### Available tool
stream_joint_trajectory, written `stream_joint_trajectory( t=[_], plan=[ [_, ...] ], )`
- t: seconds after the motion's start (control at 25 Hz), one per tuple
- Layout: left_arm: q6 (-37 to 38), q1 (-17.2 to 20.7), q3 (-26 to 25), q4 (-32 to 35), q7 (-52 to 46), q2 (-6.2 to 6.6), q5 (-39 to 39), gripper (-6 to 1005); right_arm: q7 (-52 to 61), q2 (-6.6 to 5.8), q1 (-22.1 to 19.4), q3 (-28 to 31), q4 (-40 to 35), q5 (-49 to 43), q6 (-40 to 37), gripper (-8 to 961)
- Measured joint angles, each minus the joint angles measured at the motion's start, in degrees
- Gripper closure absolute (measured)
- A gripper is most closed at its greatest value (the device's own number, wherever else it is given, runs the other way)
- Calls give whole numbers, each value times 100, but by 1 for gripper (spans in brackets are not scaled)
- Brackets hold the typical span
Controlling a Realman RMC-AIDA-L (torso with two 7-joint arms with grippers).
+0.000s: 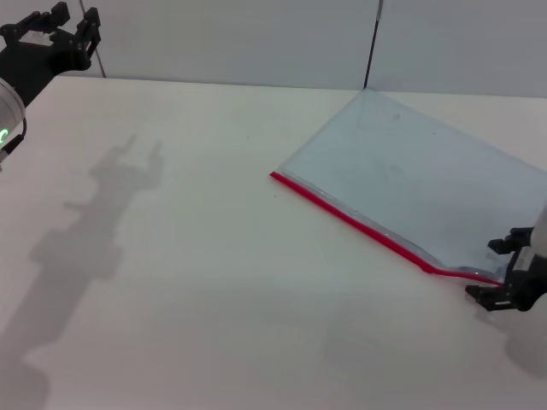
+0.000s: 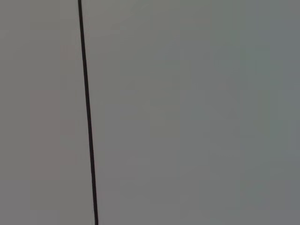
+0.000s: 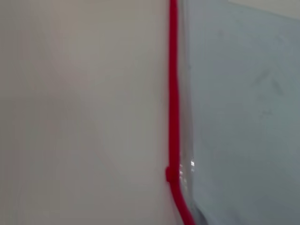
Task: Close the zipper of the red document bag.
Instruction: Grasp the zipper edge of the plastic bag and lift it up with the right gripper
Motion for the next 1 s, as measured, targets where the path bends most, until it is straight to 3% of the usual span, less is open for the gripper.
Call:
stream_joint_trajectory(
  t=[1.0],
  plan=[
    [0,0,35,0,40,-8,0,578,158,-10,4,-53,43,-106,489,186]
  ],
)
